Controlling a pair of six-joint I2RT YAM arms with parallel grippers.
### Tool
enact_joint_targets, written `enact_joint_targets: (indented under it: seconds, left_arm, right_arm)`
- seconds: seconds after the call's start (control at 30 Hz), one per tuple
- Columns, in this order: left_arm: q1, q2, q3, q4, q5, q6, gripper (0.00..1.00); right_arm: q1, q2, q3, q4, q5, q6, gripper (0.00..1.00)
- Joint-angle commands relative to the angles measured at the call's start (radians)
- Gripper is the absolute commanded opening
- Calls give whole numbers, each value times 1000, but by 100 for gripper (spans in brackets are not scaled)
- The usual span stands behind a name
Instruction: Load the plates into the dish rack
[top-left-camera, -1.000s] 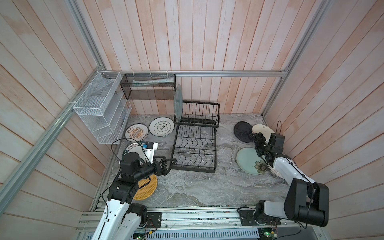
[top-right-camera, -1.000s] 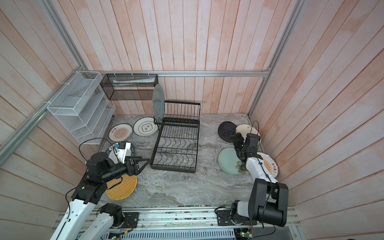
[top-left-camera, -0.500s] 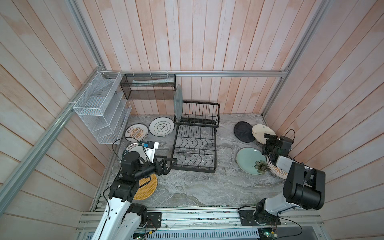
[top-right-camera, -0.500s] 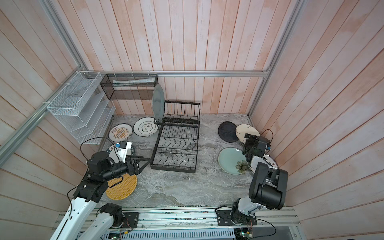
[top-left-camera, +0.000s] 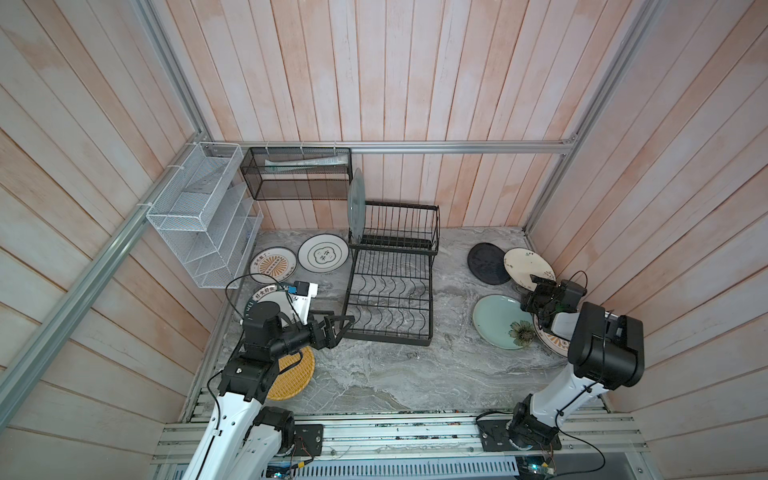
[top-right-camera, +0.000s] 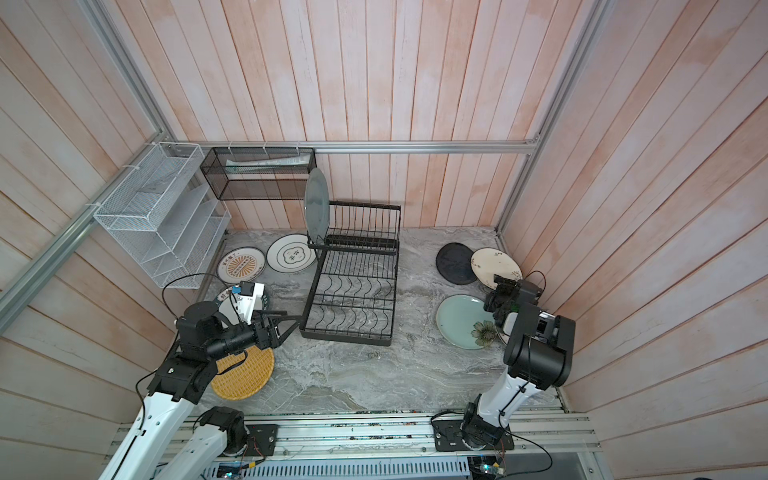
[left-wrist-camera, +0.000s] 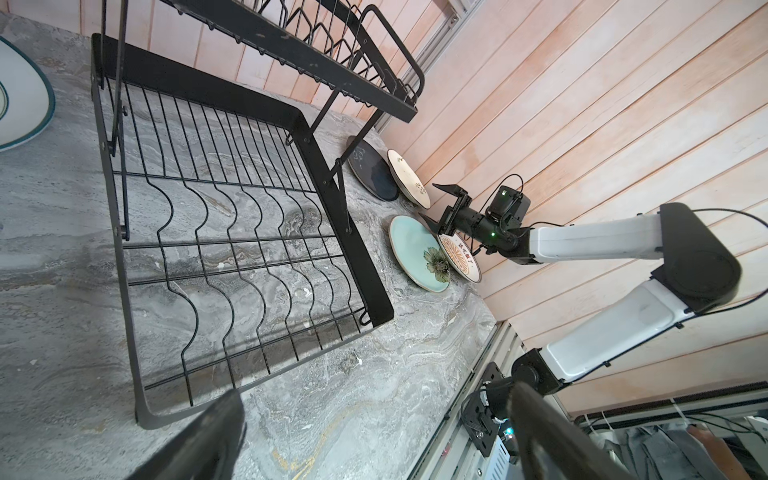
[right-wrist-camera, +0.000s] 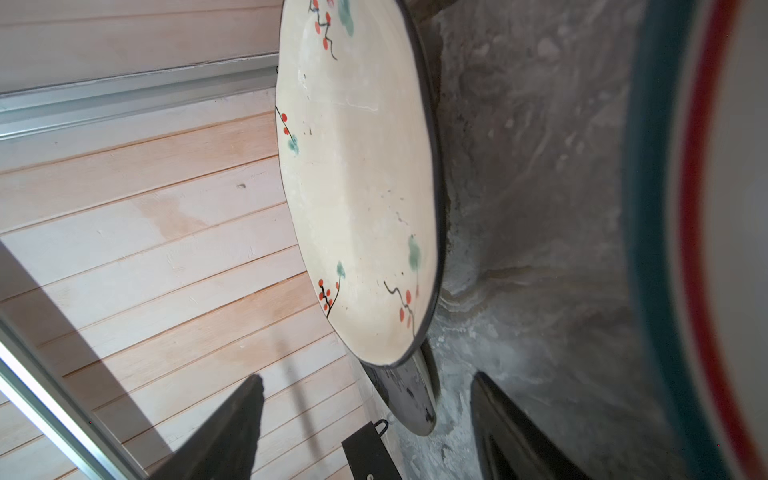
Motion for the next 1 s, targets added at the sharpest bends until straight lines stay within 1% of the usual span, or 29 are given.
enact_joint_targets:
  seconds: [0.0, 0.1, 0.2, 0.5, 0.63, 0.97]
  left_arm:
    - [5, -13, -9, 11, 1, 0, 100]
    - [4, -8, -9, 11, 8, 0, 100]
    - [5, -8, -8, 12, 12, 1, 100]
    - [5, -13, -9, 11, 7, 1, 100]
    - [5, -12, -8, 10, 5, 1, 100]
    - [6, -5, -6, 5, -9, 0, 100]
  right_arm:
    - [-12, 47, -2, 69, -11, 30, 72]
    - [-13, 79, 21, 74, -17, 28, 67]
    - [-13, 102, 39, 74, -16, 29, 63]
    - [-13, 173, 106, 61, -32, 33, 58]
    - [-11, 204, 135, 65, -44, 27, 50]
    - [8, 262, 232, -37, -41, 15, 50]
